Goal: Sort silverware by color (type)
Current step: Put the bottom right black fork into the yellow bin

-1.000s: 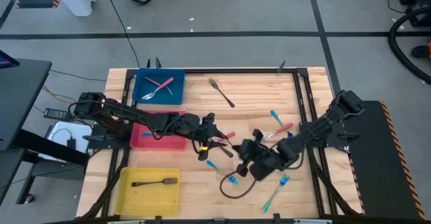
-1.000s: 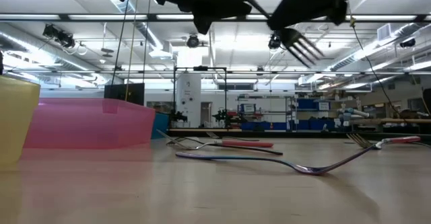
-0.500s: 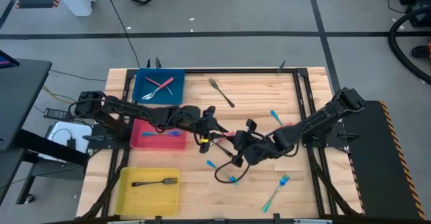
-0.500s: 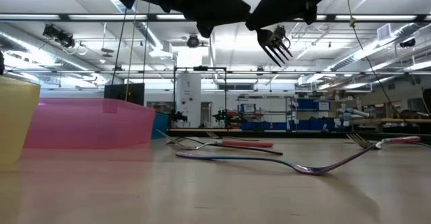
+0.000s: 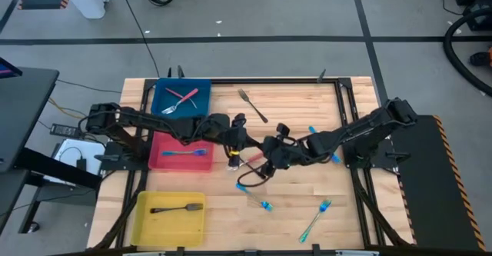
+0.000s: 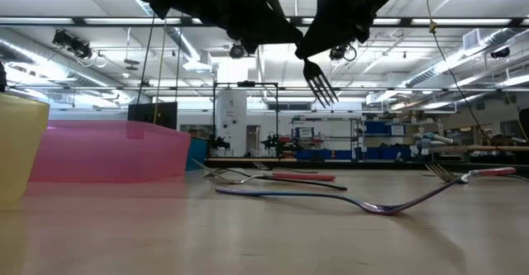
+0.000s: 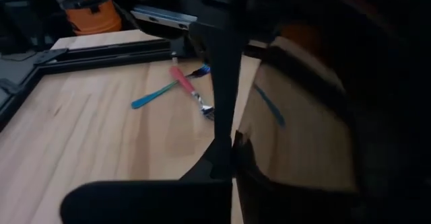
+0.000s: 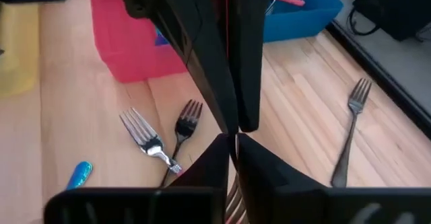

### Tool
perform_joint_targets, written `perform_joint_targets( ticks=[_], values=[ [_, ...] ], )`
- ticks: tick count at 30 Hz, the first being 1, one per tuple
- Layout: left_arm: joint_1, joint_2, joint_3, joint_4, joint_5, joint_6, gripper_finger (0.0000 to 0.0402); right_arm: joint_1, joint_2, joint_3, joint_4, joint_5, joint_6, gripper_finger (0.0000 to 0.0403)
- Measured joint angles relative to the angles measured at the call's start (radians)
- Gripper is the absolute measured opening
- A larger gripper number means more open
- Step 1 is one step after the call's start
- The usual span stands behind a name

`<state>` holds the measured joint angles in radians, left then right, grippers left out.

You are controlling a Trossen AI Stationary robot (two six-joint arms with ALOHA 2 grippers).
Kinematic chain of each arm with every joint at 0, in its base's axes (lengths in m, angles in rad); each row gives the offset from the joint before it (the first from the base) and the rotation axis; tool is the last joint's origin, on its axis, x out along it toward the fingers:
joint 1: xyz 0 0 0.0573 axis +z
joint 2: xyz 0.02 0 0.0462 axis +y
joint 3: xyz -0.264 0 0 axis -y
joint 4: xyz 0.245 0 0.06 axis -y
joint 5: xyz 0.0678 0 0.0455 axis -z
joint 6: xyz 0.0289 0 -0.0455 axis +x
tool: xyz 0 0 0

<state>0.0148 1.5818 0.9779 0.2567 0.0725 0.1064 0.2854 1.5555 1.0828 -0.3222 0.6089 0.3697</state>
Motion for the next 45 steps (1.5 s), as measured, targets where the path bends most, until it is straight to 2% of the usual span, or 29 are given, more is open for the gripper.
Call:
perform_joint_targets(
  ticks=[6,13,20,29,37,45],
  values=[
    [0.028,-0.003,0.0,-0.029,0.001,0.017,0.0003,-0.042,0.002,-0.001,-0.01,-0.015,-0.006,0.0061],
    [0.057,-0.027,0.002,-0.136,0.002,0.022,0.0002,-0.075,0.002,-0.002,0.003,-0.072,-0.048,0.0098],
    [0.073,-0.092,0.003,-0.24,0.003,0.04,0.0002,-0.086,0.002,-0.002,0.018,-0.077,-0.104,0.0125],
    [0.056,-0.244,0.001,-0.552,0.001,-0.004,0.0002,-0.094,0.003,-0.003,-0.036,-0.071,-0.115,0.0126],
    [-0.033,-0.369,0.001,-0.831,0.0,-0.144,0.0002,-0.13,0.003,-0.003,-0.07,-0.047,-0.119,0.0127],
    [-0.234,-0.419,0.029,-1.065,0.002,-0.346,0.0002,-0.175,0.003,-0.006,-0.076,-0.055,-0.093,0.0126]
  ],
)
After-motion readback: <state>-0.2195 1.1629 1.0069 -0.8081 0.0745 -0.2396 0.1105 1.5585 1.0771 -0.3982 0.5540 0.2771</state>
